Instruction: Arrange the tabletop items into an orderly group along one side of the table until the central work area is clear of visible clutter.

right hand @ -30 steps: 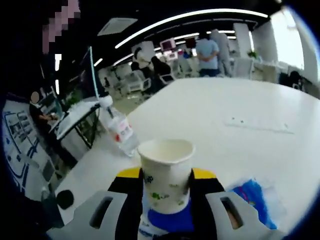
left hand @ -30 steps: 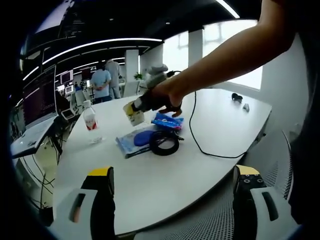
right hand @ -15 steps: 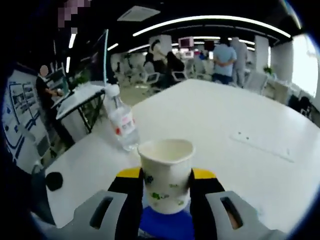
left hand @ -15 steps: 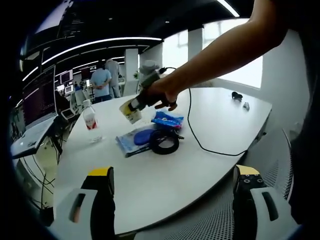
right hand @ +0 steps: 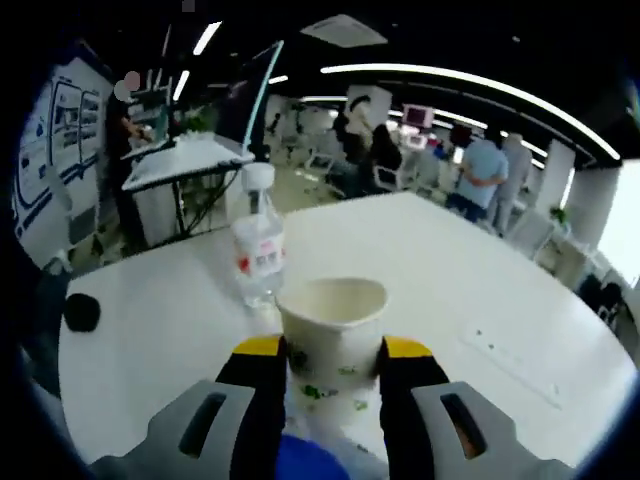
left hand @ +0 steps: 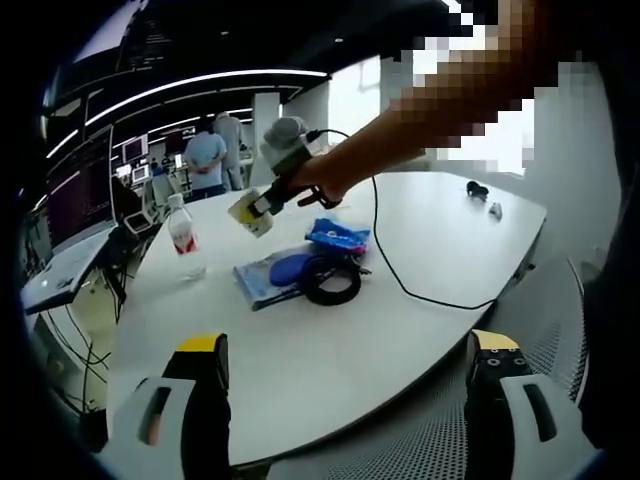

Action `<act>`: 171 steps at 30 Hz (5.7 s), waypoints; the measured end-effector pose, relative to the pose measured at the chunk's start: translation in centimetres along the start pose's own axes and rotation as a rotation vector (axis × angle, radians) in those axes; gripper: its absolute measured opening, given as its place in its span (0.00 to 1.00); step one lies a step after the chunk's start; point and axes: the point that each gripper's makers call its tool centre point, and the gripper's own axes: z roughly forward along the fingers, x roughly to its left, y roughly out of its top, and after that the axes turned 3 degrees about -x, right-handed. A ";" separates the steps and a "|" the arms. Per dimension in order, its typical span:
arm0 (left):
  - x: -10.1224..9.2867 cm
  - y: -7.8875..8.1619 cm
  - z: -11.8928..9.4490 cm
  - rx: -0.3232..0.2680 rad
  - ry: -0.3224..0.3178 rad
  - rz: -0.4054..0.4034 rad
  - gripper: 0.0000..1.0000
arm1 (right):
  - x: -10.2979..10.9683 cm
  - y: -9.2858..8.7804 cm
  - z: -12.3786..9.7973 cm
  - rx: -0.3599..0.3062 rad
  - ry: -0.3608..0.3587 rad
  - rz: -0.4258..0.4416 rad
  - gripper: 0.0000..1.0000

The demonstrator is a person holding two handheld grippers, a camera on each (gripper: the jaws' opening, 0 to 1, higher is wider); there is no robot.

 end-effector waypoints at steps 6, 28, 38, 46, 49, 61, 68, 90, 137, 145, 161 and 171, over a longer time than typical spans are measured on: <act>-0.1 -0.3 0.1 0.018 -0.002 0.008 0.99 | 0.6 0.6 1.4 0.004 0.001 0.018 0.33; 0.3 -0.5 0.2 0.037 0.029 -0.003 0.97 | 1.4 1.1 5.5 -0.035 0.030 0.067 0.32; -0.2 -1.0 0.3 0.073 0.016 0.018 0.97 | 1.7 0.5 7.0 -0.050 0.035 0.123 0.32; 0.0 -1.2 0.4 0.084 0.020 0.020 0.97 | 1.9 0.3 7.5 -0.068 0.044 0.151 0.32; 0.0 -1.2 0.4 0.084 0.025 0.017 0.97 | 1.9 0.0 7.6 -0.074 0.044 0.163 0.33; 0.2 -1.1 0.5 0.087 0.029 0.019 0.96 | 2.7 -1.9 8.1 -0.073 0.081 0.193 0.33; 0.2 -1.2 0.5 0.094 0.025 0.030 0.96 | 4.1 -3.4 7.7 -0.031 0.140 0.183 0.34; 0.2 -1.2 0.5 0.094 0.028 0.024 0.96 | 4.4 -3.9 7.9 0.007 0.223 0.140 0.34; -0.1 -1.9 0.6 0.129 0.017 0.067 0.96 | 1.7 -6.5 10.0 0.123 0.198 0.111 0.30; -0.1 -1.9 0.6 0.129 0.023 0.071 0.96 | 2.2 -6.5 9.4 0.135 0.202 0.122 0.30; -0.1 -2.0 0.6 0.141 0.022 0.076 0.96 | 2.9 -6.8 9.9 0.143 0.217 0.104 0.30; -0.1 -2.1 0.7 0.147 0.018 0.086 0.96 | 2.1 -6.4 9.8 0.148 0.190 0.137 0.34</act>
